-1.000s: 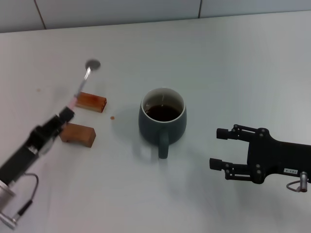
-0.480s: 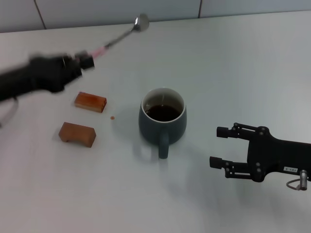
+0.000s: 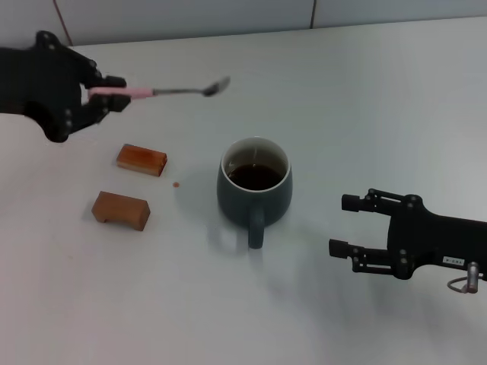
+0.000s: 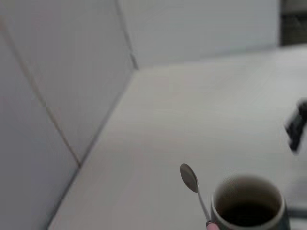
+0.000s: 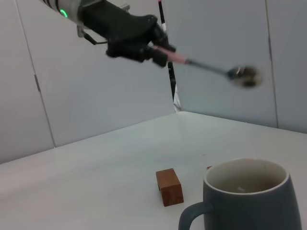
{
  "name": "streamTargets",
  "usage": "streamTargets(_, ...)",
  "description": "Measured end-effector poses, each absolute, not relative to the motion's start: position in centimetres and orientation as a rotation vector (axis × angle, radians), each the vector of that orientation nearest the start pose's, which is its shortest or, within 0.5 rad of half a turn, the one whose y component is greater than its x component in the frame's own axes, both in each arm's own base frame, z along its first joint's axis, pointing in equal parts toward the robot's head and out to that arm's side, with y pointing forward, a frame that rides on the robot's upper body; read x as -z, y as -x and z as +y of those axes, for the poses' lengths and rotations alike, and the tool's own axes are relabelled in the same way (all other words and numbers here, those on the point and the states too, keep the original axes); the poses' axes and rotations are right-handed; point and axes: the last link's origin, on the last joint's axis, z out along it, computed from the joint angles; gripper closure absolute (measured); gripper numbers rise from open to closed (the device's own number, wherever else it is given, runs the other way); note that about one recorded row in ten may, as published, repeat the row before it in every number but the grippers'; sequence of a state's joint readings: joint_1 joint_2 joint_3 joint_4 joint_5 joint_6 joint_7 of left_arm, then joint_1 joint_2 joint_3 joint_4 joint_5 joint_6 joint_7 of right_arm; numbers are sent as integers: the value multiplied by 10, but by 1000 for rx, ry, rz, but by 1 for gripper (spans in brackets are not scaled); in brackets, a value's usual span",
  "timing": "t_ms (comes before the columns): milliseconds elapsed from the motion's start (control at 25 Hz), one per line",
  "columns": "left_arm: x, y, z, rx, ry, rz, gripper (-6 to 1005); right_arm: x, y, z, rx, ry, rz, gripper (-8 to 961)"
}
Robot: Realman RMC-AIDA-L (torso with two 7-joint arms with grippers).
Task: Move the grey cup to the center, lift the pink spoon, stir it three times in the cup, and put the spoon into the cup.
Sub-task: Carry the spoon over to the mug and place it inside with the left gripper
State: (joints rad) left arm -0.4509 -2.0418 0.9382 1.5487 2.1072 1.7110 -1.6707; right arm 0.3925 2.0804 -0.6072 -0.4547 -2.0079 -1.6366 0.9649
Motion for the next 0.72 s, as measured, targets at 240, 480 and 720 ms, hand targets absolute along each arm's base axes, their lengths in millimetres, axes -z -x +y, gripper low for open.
streamTargets(240,-100,156,335,-30,2763,168,868,26,-304,264,-802,2699,458,165)
streamTargets(480,-85,129,335,-211,2832,350,868,27,-304,264,-798,2699,462,166)
streamTargets(720,-72,113,337,-332,2847,455,867,28,-304,264,-801,2699,471,166)
